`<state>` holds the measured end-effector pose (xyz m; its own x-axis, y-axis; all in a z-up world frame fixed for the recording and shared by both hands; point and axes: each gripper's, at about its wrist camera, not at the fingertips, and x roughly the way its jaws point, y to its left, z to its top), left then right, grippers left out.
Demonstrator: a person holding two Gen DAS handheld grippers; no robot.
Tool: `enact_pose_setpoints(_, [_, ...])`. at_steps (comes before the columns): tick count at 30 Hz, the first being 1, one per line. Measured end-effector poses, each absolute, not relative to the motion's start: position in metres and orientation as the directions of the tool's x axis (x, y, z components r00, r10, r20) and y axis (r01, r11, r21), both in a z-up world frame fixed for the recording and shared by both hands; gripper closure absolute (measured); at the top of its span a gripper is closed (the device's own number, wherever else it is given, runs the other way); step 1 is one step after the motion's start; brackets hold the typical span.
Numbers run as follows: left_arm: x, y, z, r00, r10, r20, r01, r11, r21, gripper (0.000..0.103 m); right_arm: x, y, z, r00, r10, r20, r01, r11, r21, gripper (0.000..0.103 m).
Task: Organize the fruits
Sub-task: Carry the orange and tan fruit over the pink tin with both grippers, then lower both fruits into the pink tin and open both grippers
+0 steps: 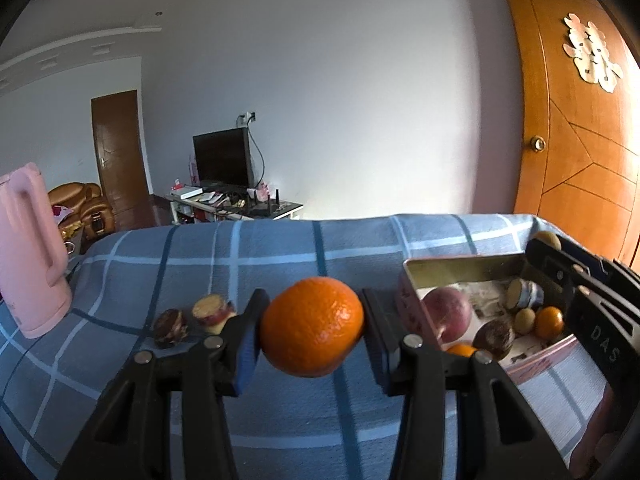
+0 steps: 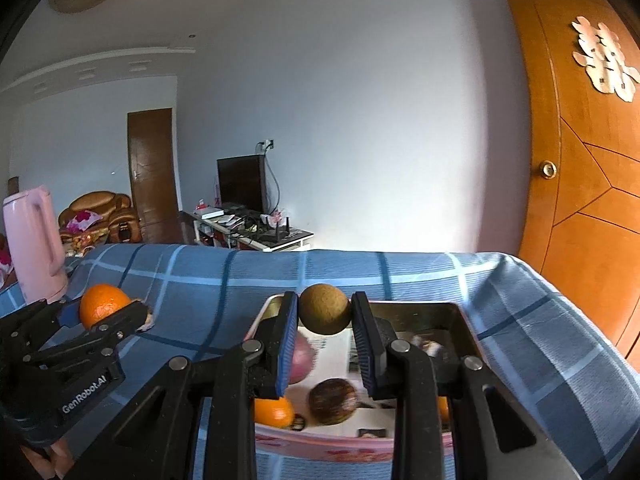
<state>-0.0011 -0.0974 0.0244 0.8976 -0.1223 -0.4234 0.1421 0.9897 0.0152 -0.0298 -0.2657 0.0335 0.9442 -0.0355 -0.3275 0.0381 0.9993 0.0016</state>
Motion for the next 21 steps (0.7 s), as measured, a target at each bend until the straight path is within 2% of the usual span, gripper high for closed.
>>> enact_pose_setpoints(21, [0.009, -0.153, 0.038, 0.892, -0.223, -0.394, 0.239, 0.971, -0.009, 0.055, -0.024, -0.322, 0.039, 0.938, -0.119, -0.327, 0.141, 0.989, 0.046, 0.074])
